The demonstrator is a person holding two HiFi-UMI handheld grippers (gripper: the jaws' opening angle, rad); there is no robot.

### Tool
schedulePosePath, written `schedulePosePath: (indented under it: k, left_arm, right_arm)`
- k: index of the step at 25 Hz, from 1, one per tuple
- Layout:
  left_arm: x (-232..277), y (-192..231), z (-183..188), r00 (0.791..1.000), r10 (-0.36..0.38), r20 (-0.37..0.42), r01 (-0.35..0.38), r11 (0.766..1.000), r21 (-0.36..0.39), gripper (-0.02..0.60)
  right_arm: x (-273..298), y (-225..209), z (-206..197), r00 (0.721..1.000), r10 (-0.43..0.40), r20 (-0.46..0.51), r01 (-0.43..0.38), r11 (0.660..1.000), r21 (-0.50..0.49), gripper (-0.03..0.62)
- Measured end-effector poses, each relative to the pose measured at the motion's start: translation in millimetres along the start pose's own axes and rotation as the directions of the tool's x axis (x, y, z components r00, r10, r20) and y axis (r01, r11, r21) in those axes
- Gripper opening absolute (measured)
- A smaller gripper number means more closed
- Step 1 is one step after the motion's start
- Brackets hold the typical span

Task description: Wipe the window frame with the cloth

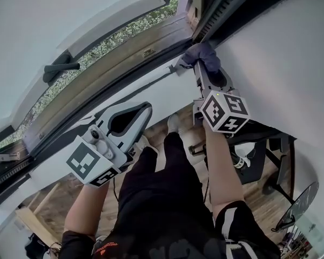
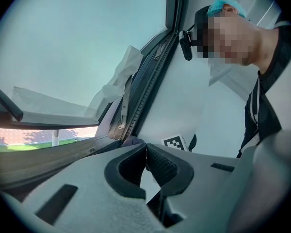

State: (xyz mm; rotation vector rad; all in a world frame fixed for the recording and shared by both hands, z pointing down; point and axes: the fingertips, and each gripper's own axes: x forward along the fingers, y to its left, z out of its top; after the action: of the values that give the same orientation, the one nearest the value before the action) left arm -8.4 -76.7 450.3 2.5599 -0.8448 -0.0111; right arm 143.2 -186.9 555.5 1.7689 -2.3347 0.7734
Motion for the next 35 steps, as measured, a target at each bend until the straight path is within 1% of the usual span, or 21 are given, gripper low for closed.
schedulePosePath:
  k: [7, 14, 18, 25, 30, 35]
  left_arm:
    - [2, 0, -3, 1.000, -0.007, 0.000, 0.007, 1.000, -0.007, 0.021]
    - [2, -3, -1, 1.000, -0.024, 0.008, 0.024, 1.000, -0.006, 0.021]
    - [-2, -5, 7, 0.999, -0.029, 0.023, 0.029, 1.000, 0.003, 0.021]
    - [-8, -11, 34, 0.997, -0.047, 0.055, 0.044, 0.998, 0.043, 0.020]
    - [-6, -16, 60, 0.995, -0.065, 0.081, 0.058, 0.994, 0.088, 0.020]
    - [-4, -24, 85, 0.991, -0.085, 0.107, 0.071, 0.989, 0.131, 0.021]
  right_arm:
    - [2, -3, -10, 1.000, -0.007, -0.026, 0.007, 1.000, -0.009, 0.130]
    - [1, -2, -20, 0.997, -0.020, -0.073, 0.018, 1.000, -0.024, 0.129]
    - [-8, 7, -13, 0.998, -0.025, -0.055, 0.023, 0.999, -0.047, 0.127]
    - [-33, 25, 21, 1.000, -0.023, 0.005, 0.023, 0.996, -0.089, 0.127]
    - [-49, 30, 64, 0.996, -0.015, 0.092, 0.025, 0.994, -0.107, 0.127]
    - [-68, 40, 112, 0.983, 0.004, 0.186, 0.021, 0.991, -0.133, 0.127]
